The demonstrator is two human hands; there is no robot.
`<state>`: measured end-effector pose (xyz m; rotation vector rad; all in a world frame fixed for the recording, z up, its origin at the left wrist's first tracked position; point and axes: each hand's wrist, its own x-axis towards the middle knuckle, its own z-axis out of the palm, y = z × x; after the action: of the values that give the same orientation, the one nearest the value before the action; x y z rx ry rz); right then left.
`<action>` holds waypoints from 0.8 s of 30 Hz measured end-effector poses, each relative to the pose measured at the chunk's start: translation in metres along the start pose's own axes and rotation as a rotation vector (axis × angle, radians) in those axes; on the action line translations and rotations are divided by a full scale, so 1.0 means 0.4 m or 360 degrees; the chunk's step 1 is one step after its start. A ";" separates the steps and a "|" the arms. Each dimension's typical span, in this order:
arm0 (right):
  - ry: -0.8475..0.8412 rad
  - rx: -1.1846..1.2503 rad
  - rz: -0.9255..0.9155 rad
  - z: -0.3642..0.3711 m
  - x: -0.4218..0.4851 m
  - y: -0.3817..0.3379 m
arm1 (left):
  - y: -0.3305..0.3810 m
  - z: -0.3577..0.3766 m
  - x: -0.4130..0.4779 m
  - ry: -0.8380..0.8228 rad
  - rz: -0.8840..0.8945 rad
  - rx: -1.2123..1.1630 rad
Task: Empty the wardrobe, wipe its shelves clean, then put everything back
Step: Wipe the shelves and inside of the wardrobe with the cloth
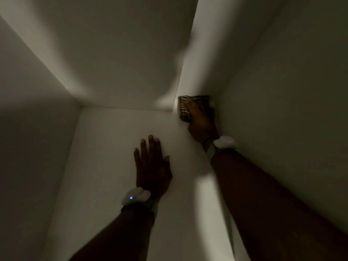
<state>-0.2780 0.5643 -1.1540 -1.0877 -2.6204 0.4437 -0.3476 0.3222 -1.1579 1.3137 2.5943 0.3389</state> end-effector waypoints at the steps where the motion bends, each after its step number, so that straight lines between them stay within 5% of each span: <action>1: 0.0059 -0.0042 0.0051 -0.007 -0.004 0.027 | 0.001 0.002 -0.002 0.0009 0.0001 -0.0008; 6: 0.0281 -0.0145 0.0597 0.052 0.002 -0.095 | 0.009 0.007 0.000 0.0063 0.0019 -0.0020; 9: 0.0032 -0.0043 0.0431 0.095 -0.025 -0.208 | -0.001 0.020 0.003 0.0090 0.0057 -0.0028; 12: -0.0080 -0.0177 0.0276 0.052 -0.031 -0.117 | 0.003 0.025 0.005 0.0071 0.0023 -0.0031; 16: 0.0177 -0.0301 0.0526 0.020 -0.093 -0.025 | -0.009 -0.017 0.009 -0.0064 0.0085 -0.0066; 20: 0.0423 -0.0229 0.1038 0.110 -0.123 -0.220 | -0.177 -0.061 -0.075 0.0043 -0.0045 -0.0008; 24: 0.0333 0.0002 0.0764 0.227 -0.072 -0.502 | -0.244 -0.096 -0.147 0.0072 0.0031 0.0042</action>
<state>-0.4189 0.3927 -1.1650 -1.6688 -2.1682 0.3984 -0.3990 0.2143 -1.1453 1.3562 2.6334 0.3432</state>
